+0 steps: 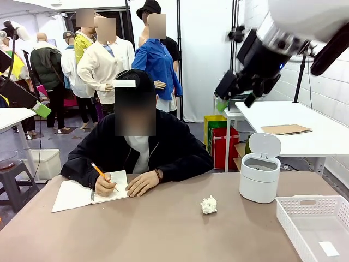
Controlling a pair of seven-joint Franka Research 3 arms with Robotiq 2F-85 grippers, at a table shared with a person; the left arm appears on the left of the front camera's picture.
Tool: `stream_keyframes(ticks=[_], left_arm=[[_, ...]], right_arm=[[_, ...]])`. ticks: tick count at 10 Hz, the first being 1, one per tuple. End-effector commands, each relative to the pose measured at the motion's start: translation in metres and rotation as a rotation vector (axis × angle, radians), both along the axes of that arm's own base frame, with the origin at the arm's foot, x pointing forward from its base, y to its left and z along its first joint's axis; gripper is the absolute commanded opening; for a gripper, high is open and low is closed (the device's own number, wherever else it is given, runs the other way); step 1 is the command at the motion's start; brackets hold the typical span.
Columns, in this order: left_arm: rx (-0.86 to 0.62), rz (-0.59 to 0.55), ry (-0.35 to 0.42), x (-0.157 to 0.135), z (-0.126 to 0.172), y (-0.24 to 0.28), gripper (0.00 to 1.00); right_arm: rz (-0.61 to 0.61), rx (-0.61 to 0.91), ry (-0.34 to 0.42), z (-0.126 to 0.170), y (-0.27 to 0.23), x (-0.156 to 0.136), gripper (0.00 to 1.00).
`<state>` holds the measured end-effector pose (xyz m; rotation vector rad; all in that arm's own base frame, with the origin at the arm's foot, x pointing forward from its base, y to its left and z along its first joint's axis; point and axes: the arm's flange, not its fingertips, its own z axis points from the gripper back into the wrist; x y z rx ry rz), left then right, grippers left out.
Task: Sort the paper based on its condition.
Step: If a person hands you a paper, place it in the Organizing basket , and if it's crumpled, put it in the Trash can.
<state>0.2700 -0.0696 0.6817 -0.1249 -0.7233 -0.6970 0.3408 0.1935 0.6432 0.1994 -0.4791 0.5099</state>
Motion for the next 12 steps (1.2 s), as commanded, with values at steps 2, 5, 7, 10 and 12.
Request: stream_keyframes(ticks=[2, 5, 7, 10, 12], left_arm=[[0.001, 0.001, 0.001, 0.000, 0.000, 0.000, 1.00], [0.001, 0.001, 0.001, 0.000, 0.000, 0.000, 1.00], [0.001, 0.001, 0.001, 0.000, 0.000, 0.000, 1.00], [0.001, 0.001, 0.001, 0.000, 0.000, 0.000, 1.00], [0.001, 0.001, 0.001, 0.000, 0.000, 0.000, 1.00]], right_arm=[[-0.055, -0.145, 0.120, -0.078, 0.022, 0.014, 1.00], [-0.045, -0.262, 0.150, -0.157, 0.046, 0.014, 1.00], [-0.021, -0.270, 0.145, -0.195, 0.060, 0.020, 1.00], [0.086, -0.070, 0.170, -0.170, 0.063, 0.028, 1.00], [0.014, -0.243, 0.132, -0.200, 0.062, 0.024, 1.00]])
